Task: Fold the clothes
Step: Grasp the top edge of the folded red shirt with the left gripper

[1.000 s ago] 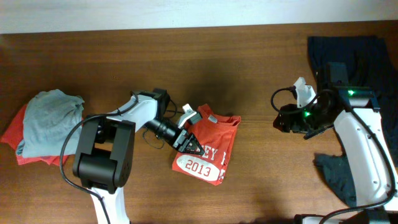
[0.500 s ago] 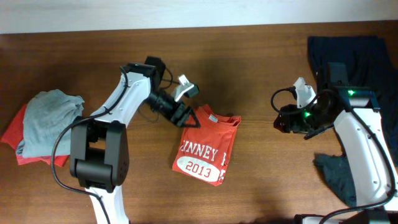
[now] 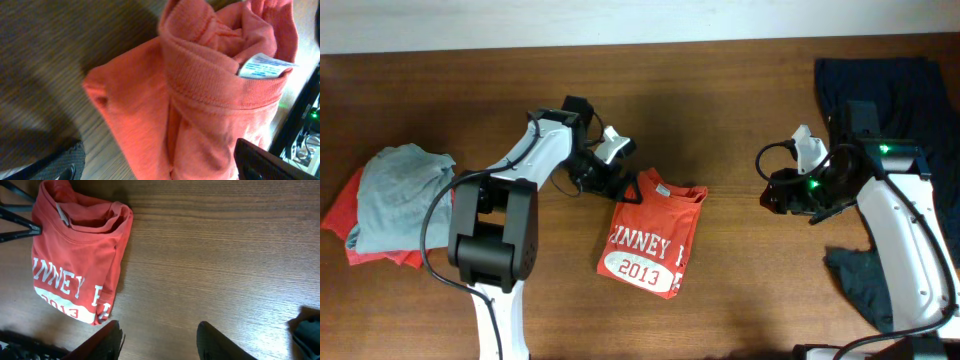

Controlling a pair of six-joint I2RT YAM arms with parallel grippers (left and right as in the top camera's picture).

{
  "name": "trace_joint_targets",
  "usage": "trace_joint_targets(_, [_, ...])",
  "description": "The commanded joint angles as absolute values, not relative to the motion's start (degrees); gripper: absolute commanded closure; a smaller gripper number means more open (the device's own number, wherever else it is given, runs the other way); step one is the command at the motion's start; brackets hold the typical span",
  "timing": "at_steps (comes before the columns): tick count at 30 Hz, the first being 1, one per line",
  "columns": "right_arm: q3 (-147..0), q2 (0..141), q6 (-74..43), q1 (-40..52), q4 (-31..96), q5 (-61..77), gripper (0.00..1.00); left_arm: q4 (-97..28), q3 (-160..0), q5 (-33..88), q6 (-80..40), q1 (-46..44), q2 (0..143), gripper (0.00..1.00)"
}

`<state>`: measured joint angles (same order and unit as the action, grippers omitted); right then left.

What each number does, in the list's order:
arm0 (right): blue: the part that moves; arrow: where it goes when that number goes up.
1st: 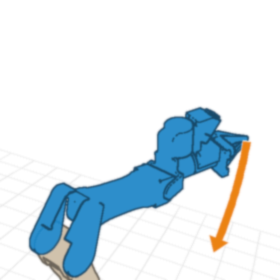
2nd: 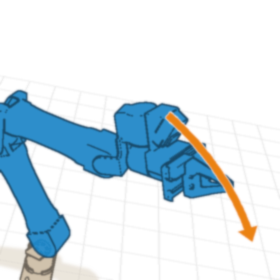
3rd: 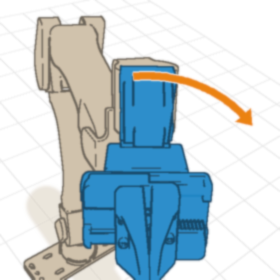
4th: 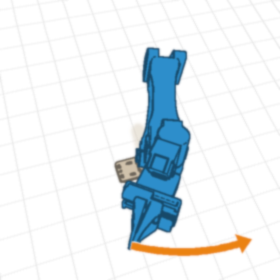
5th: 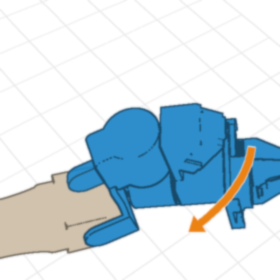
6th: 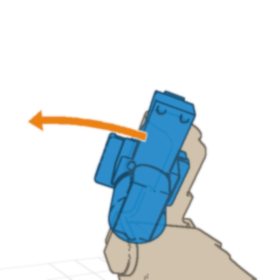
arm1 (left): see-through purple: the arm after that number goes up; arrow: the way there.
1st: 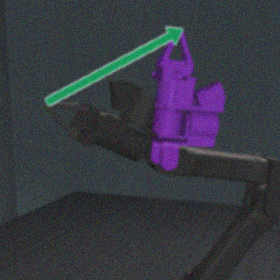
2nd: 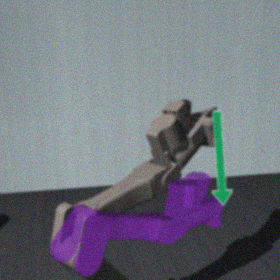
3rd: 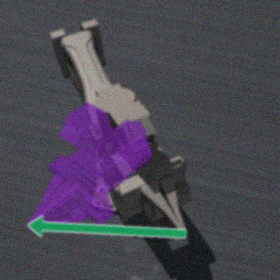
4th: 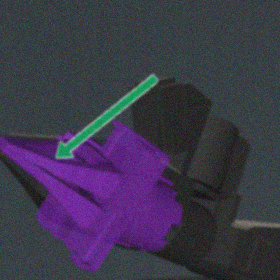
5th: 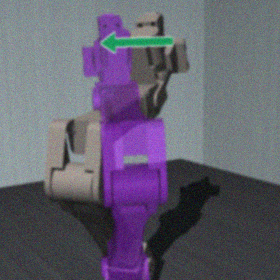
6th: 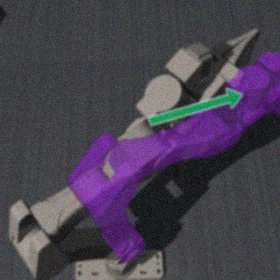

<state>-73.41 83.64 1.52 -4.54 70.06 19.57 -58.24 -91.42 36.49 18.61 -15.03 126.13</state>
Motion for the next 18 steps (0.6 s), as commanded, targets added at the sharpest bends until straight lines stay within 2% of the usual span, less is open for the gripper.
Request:
trace_joint_targets(1, [-74.0, 83.7, 1.7, -4.9, 70.1, 19.2, 0.46, -58.1, -91.3, 38.2, 19.8, -16.6, 128.1, 0.05])
trace_joint_targets(3, [-74.0, 83.7, 1.7, -4.9, 70.1, 19.2, 0.46, -58.1, -91.3, 38.2, 19.8, -17.8, 129.0, 0.05])
trace_joint_targets(5, [-74.0, 83.7, 1.7, -4.9, 70.2, 19.2, 0.46, -58.0, -91.3, 38.2, 19.8, -18.6, 130.1, 0.11])
trace_joint_targets(8, [-74.0, 83.7, 1.7, -4.9, 70.5, 19.2, 0.46, -57.8, -91.3, 38.2, 19.8, -18.8, 131.4, 0.24])
trace_joint_targets(10, [-74.0, 83.7, 1.7, -4.9, 70.5, 19.2, 0.46, -56.9, -91.3, 37.8, 19.8, -18.8, 132.0, 0.43])
trace_joint_targets(11, [-74.0, 83.7, 1.7, -4.9, 70.6, 19.2, 0.46, -56.6, -91.3, 37.5, 19.7, -18.8, 132.1, 0.48])
trace_joint_targets(15, [-74.0, 83.7, 1.7, -4.9, 70.5, 19.2, 0.46, -56.0, -91.4, 35.5, 19.7, -18.7, 132.1, 0.81])
trace_joint_targets(16, [-74.0, 83.7, 1.7, -4.9, 70.5, 19.2, 0.46, -56.3, -91.7, 34.3, 19.7, -18.3, 132.1, 0.99])
trace_joint_targets(18, [-74.0, 83.7, 1.7, -4.9, 70.5, 19.2, 0.46, -56.9, -92.3, 32.6, 18.3, -17.7, 131.9, 0.99])
